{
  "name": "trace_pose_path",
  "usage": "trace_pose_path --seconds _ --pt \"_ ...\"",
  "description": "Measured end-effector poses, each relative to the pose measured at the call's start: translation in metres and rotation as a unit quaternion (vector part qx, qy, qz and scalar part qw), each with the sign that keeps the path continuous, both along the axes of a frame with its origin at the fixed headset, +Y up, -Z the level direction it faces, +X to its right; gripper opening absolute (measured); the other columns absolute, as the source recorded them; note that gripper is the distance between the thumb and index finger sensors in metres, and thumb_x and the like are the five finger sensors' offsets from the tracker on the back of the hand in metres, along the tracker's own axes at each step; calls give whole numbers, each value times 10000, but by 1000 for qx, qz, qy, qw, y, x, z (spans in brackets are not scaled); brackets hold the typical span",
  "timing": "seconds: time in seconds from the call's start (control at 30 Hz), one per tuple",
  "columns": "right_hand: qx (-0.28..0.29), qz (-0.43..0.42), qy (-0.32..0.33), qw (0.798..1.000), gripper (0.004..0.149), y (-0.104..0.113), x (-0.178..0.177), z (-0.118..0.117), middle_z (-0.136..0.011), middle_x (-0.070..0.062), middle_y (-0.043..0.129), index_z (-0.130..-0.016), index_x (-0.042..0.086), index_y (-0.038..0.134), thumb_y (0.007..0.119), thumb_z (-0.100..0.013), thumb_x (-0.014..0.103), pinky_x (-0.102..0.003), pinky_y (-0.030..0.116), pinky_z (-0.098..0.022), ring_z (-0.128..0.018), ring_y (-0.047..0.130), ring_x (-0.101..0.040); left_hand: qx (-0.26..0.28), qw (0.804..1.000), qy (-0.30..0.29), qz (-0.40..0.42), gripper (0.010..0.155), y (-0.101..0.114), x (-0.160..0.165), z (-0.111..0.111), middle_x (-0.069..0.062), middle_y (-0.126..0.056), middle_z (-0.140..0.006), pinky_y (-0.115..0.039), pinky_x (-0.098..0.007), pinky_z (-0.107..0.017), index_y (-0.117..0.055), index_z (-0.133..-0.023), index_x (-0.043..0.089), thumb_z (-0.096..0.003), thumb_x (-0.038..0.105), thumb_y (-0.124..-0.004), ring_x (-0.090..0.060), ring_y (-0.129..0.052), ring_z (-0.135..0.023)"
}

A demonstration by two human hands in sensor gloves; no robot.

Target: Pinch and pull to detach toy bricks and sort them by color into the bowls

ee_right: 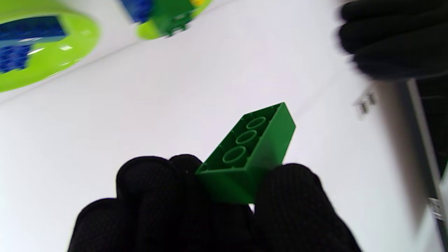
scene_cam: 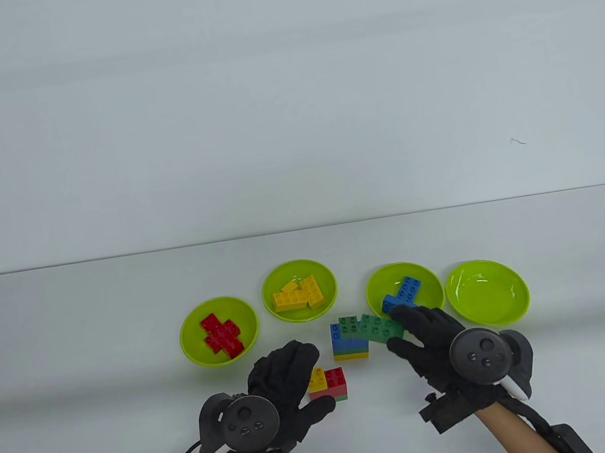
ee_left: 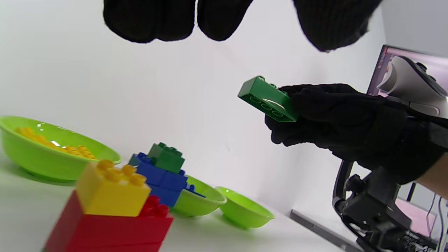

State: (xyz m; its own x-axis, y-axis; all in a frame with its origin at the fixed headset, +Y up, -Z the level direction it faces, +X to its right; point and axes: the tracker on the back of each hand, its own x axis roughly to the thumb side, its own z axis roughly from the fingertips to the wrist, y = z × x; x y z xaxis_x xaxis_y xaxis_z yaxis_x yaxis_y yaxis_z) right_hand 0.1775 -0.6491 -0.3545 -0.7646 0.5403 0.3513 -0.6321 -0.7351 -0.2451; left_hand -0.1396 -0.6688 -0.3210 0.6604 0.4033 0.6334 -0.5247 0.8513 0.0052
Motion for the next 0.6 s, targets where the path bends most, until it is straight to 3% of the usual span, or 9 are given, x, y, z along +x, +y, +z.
trace_pose_path --seconds 0.27,0.6 --pt "-55 70 -183 979 566 -13 64 -53 -889 -228 830 -962 43 737 814 -496 354 -564 630 -655 -730 870 -393 -40 998 14 -56 866 -11 -10 -8 -377 -387 -1152 -338 -804 -658 -408 -1156 71 -519 587 -687 -618 -460 -1047" --pt "-115 209 -268 934 561 -56 95 -75 -877 -229 843 -949 39 753 822 -491 355 -566 637 -649 -720 880 -395 -46 995 25 -85 881 -17 -13 -9 -372 -357 -1161 -311 -809 -658 -388 -1162 82 -513 594 -692 -621 -428 -1056"
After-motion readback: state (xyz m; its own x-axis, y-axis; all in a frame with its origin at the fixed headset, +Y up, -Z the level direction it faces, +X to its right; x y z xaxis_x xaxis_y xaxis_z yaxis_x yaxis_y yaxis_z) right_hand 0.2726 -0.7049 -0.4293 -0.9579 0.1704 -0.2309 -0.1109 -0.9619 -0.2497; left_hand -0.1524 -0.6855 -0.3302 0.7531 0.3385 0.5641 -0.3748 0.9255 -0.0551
